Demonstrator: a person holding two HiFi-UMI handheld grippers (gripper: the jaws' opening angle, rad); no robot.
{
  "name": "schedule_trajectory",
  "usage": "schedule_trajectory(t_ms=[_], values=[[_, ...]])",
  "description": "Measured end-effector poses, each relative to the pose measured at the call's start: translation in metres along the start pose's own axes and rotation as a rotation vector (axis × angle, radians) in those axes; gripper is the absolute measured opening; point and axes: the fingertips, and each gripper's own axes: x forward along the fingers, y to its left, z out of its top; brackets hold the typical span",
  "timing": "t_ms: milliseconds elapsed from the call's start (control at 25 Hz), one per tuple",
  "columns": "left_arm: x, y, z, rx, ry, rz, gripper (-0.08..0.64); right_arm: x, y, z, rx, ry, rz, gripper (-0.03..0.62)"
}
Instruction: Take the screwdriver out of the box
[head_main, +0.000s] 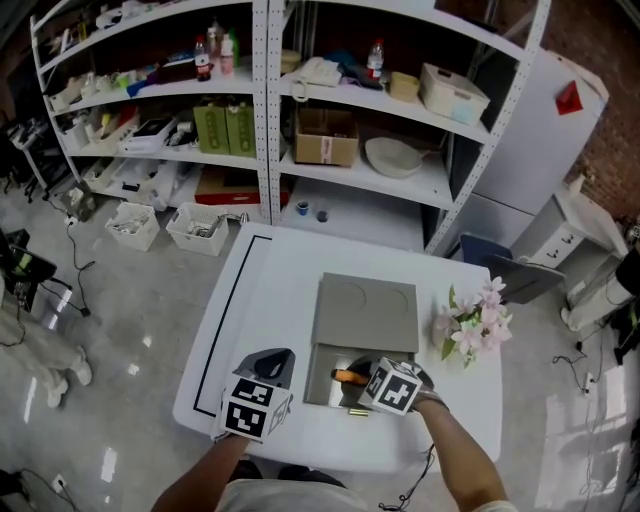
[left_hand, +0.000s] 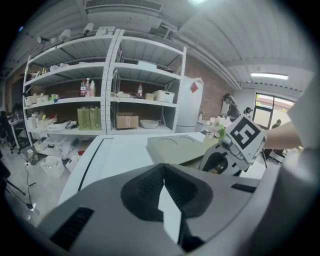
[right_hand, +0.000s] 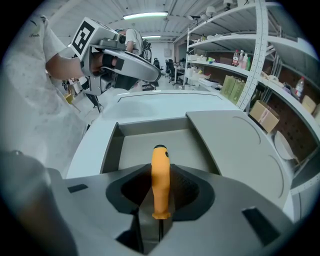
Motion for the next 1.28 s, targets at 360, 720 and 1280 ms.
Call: schedule_trajectory(t_ms=[360, 720, 1280], values=[[-0.009, -0.001, 0.005, 0.012, 0.001, 0.007, 0.006, -0.006, 0.001, 0.006, 0.007, -0.047, -0.045, 0.115], [-0.016, -0.002, 0.024, 0.049, -0.026, -0.038, 0.006, -0.036, -0.011, 0.034, 0.128, -0.202, -0.2, 0.115], [-0.029, -0.008, 0.047, 0.108, -0.071, -0.168, 0.006, -0.109, -0.008, 0.074, 0.387, -0.428, -0.52, 0.115]])
